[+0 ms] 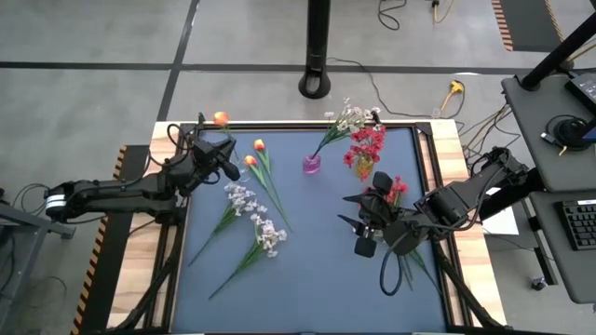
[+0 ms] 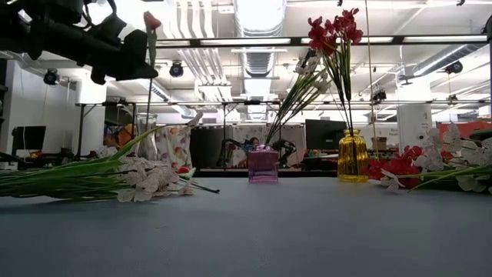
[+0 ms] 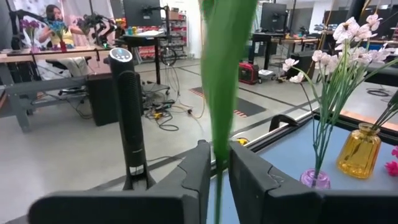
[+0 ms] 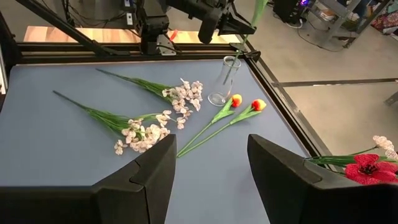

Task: Sort flowers into vase by color
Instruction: Put the orange tulip into the transparent vase, then put the white flowers into the pink vase

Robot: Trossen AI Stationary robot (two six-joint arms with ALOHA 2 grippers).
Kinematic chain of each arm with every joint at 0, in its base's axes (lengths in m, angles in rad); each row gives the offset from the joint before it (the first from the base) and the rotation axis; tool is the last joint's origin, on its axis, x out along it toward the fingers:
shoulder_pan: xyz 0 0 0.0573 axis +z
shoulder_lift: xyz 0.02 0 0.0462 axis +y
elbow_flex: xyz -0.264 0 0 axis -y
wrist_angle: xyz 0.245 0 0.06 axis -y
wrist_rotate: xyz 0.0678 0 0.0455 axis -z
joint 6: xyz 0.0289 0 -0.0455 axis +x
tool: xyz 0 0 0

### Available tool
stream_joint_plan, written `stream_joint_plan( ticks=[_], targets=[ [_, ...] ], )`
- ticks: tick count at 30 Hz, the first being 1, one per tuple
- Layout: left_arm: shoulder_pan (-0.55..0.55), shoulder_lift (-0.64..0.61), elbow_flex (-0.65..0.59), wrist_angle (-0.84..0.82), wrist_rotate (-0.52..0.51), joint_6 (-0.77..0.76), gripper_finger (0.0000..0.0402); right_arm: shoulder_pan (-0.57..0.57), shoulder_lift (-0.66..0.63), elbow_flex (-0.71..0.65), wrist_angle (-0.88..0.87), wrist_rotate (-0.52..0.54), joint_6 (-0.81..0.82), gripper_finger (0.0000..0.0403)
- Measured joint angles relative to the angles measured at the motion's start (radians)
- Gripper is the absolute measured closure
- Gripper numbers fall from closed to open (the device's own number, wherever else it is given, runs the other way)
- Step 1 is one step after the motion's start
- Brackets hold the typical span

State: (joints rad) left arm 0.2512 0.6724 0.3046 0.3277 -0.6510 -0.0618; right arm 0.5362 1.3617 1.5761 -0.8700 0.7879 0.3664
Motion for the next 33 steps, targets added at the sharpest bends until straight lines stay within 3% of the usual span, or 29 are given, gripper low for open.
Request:
stream_joint_plan(
  ticks=[9, 18, 26, 33],
  targets=[
    [-0.001, -0.002, 0.000, -0.003, 0.014, -0.011, 0.0312, 0.000, 0.000, 0.000, 0.000, 0.000, 0.000, 0.0211],
    [-0.002, -0.013, 0.001, -0.043, 0.040, -0.018, 0.0235, 0.000, 0.000, 0.000, 0.000, 0.000, 0.000, 0.0211],
    [-0.031, -0.019, 0.084, -0.334, 0.043, -0.076, 0.0172, 0.000, 0.000, 0.000, 0.000, -0.001, 0.000, 0.0211],
    [-0.063, -0.020, 0.209, -0.645, 0.043, -0.187, 0.0145, 0.000, 0.000, 0.000, 0.000, -0.001, 0.000, 0.0211]
  ],
)
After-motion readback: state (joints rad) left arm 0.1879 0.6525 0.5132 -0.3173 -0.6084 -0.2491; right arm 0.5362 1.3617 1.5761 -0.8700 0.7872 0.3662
